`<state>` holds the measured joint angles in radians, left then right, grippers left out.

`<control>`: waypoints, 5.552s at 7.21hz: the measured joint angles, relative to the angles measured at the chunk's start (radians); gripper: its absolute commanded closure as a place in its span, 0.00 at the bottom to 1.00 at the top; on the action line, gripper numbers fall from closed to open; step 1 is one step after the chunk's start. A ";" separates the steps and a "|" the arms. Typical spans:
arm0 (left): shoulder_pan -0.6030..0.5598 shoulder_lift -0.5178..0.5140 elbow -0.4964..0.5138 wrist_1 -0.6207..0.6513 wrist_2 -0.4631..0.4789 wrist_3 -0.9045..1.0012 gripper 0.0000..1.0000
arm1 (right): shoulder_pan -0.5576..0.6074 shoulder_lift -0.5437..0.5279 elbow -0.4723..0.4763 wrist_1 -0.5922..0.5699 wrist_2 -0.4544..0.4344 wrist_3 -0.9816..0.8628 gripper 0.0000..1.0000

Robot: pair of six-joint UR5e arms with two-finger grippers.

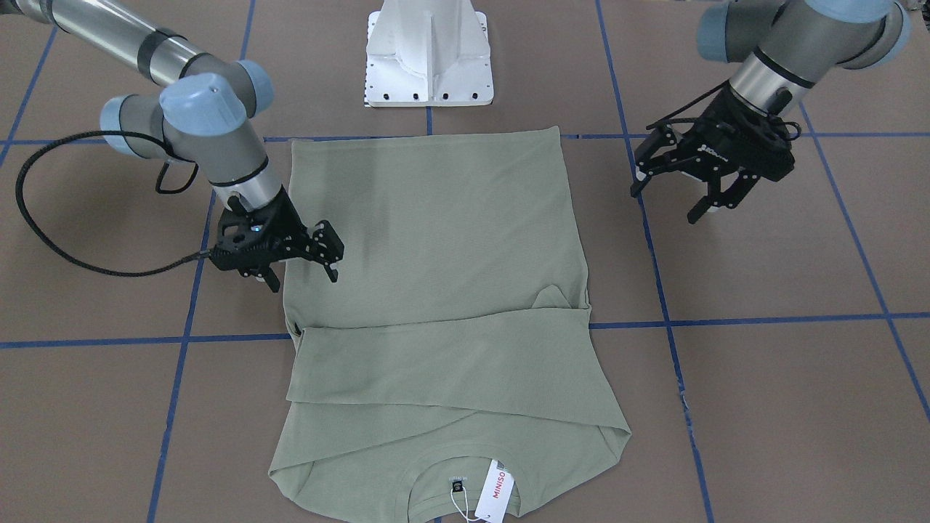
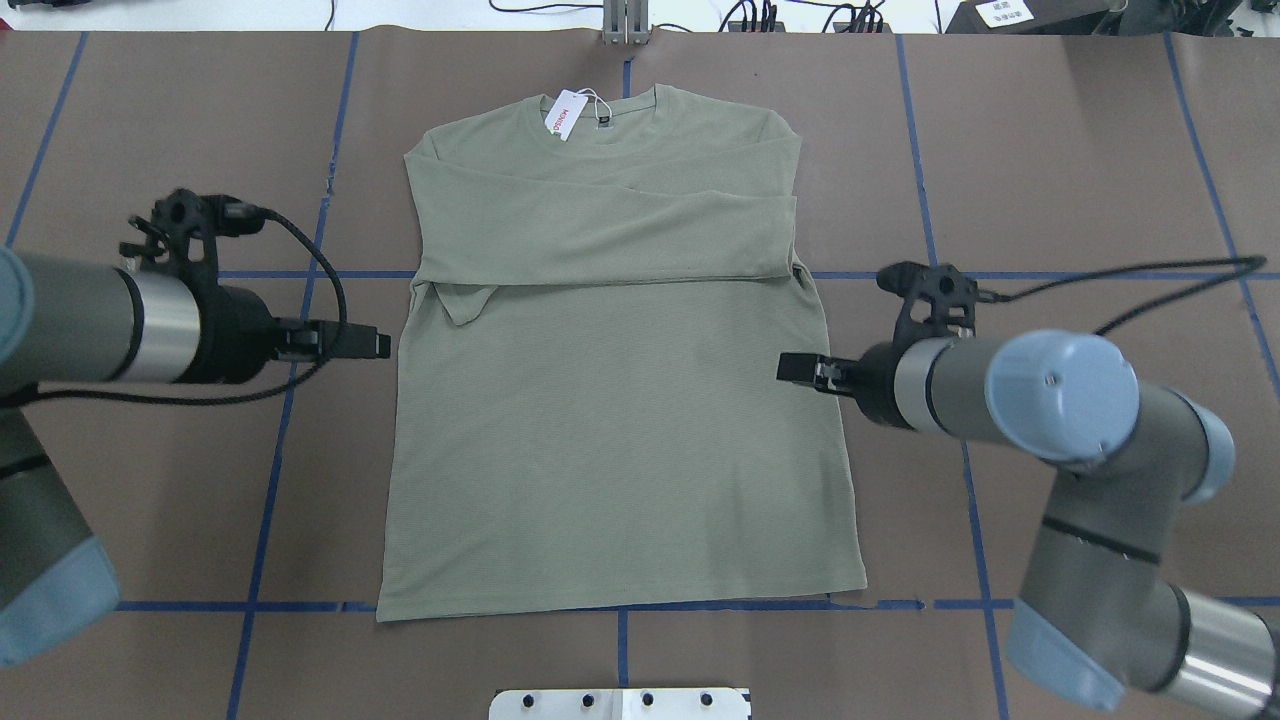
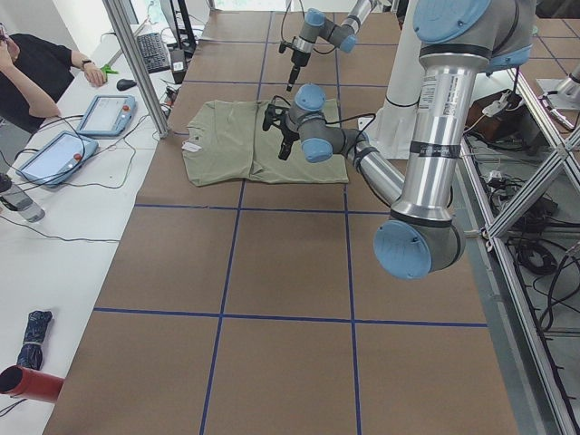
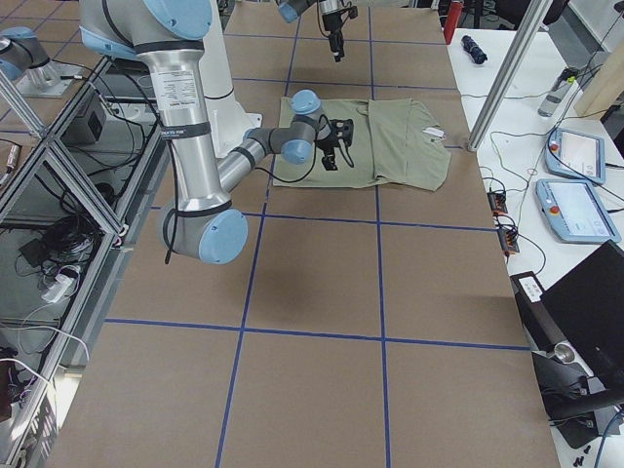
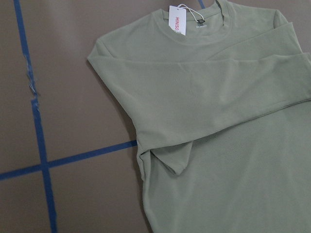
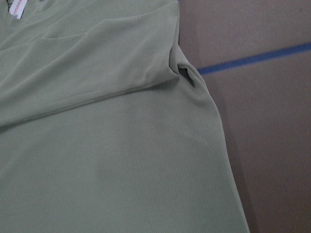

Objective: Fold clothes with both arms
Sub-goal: 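Lift the right gripper off the shirt while both arms move toward the hem, then lower both grippers to the hem corners nearest the robot and grasp them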

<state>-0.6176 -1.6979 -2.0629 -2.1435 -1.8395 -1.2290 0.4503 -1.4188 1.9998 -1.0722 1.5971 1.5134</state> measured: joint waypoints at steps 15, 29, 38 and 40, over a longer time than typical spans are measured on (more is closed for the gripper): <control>0.536 0.174 0.042 -0.136 0.420 -0.506 0.33 | -0.251 -0.141 0.142 0.006 -0.309 0.318 0.00; 0.542 0.163 -0.010 -0.136 0.413 -0.496 1.00 | -0.307 -0.141 0.106 -0.024 -0.347 0.403 0.18; 0.532 0.142 -0.081 -0.139 0.405 -0.503 1.00 | -0.477 -0.187 0.085 -0.155 -0.501 0.560 0.28; 0.532 0.141 -0.081 -0.139 0.405 -0.503 1.00 | -0.483 -0.180 0.076 -0.155 -0.508 0.559 0.46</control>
<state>-0.0859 -1.5565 -2.1441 -2.2826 -1.4347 -1.7318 -0.0324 -1.5989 2.0754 -1.2272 1.0895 2.0728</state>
